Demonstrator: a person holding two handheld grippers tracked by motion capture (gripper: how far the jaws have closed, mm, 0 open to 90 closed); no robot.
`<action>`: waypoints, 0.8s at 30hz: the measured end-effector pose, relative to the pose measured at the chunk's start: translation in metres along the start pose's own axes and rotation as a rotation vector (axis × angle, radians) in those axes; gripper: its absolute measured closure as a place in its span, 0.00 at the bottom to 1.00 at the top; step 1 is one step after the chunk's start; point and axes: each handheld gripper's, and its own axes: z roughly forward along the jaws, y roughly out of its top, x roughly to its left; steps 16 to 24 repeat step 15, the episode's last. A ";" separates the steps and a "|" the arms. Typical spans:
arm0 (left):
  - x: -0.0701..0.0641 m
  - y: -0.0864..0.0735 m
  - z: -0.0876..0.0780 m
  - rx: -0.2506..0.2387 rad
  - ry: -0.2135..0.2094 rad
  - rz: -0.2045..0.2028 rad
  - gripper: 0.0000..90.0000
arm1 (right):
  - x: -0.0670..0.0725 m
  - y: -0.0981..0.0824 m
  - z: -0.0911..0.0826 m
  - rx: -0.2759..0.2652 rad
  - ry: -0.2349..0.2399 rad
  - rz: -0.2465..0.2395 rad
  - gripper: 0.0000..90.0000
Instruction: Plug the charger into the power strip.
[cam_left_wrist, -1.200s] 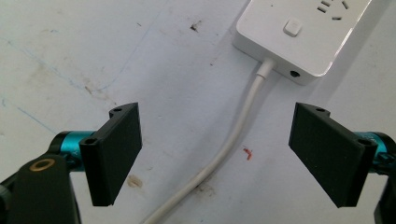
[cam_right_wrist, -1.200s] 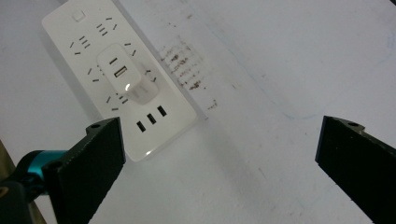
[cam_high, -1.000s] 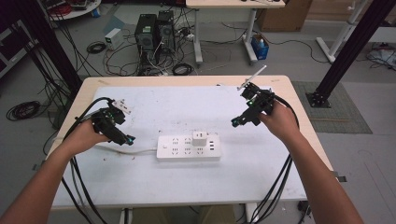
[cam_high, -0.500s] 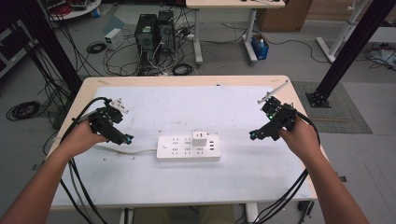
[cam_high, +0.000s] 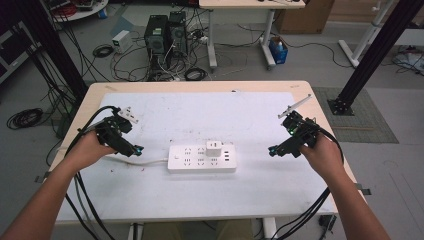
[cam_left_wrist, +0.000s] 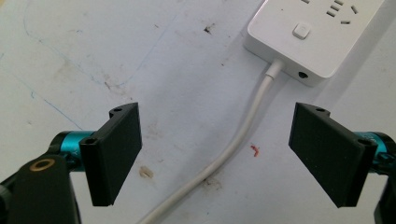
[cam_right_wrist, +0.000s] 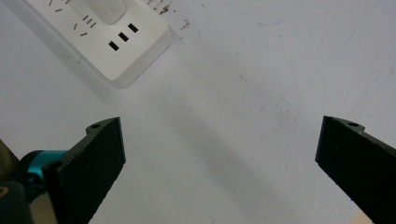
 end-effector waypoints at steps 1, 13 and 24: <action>0.000 -0.001 0.000 -0.004 -0.001 -0.010 0.19 | 0.000 0.000 0.000 0.000 -0.001 -0.005 0.01; -0.002 -0.004 0.001 0.010 0.042 -0.015 0.19 | 0.003 0.000 0.002 -0.001 0.000 -0.004 0.01; -0.001 -0.004 0.002 0.001 0.038 -0.020 0.19 | 0.002 -0.001 0.003 -0.003 -0.002 0.000 0.01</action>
